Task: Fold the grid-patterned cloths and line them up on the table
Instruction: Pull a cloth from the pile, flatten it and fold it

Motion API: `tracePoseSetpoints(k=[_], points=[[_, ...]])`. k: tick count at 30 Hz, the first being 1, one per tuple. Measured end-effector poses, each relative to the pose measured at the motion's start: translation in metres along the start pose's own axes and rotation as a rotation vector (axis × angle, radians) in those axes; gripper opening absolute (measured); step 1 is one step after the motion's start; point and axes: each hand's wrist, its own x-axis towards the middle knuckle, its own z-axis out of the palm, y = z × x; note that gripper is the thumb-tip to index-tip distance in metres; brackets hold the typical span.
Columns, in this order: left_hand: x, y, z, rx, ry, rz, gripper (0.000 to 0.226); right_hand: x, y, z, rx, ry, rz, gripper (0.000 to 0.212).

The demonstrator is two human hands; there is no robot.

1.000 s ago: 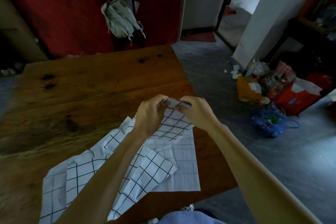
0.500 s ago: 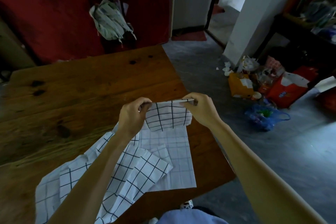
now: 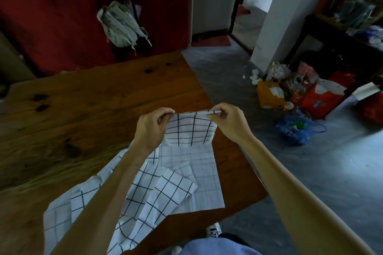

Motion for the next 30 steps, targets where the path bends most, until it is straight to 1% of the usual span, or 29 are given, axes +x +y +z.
tracePoseSetpoints(k=[4, 9, 13, 16, 20, 23, 25, 28, 30], points=[[-0.002, 0.001, -0.004, 0.008, -0.014, 0.025, 0.016, -0.002, -0.005, 0.002, -0.017, -0.016, -0.035, 0.018], [-0.008, -0.007, -0.01, -0.001, -0.027, -0.023, 0.023, -0.004, -0.009, 0.004, -0.017, -0.011, -0.044, 0.019], [-0.014, -0.013, -0.012, 0.036, -0.039, -0.01, 0.018, -0.005, -0.011, 0.003, -0.036, -0.03, -0.032, 0.021], [-0.012, -0.008, -0.012, 0.033, -0.025, 0.008, 0.018, -0.005, -0.014, 0.002, -0.071, -0.024, -0.04, 0.018], [-0.007, 0.0, -0.011, 0.046, -0.042, 0.057, 0.019, -0.003, -0.02, 0.001, -0.204, -0.044, -0.129, 0.011], [-0.003, 0.003, -0.009, 0.062, -0.05, 0.089, 0.02, 0.002, -0.029, 0.008, -0.382, -0.055, -0.269, 0.017], [-0.002, 0.004, -0.007, 0.059, -0.055, 0.116, 0.026, 0.005, -0.035, 0.014, -0.459, -0.047, -0.32, 0.017], [-0.002, 0.005, -0.008, 0.054, -0.027, 0.147, 0.034, 0.01, -0.041, 0.021, -0.453, -0.066, -0.355, 0.012], [-0.003, 0.004, -0.008, 0.065, -0.012, 0.103, 0.029, 0.011, -0.043, 0.022, -0.355, -0.099, -0.339, 0.012]])
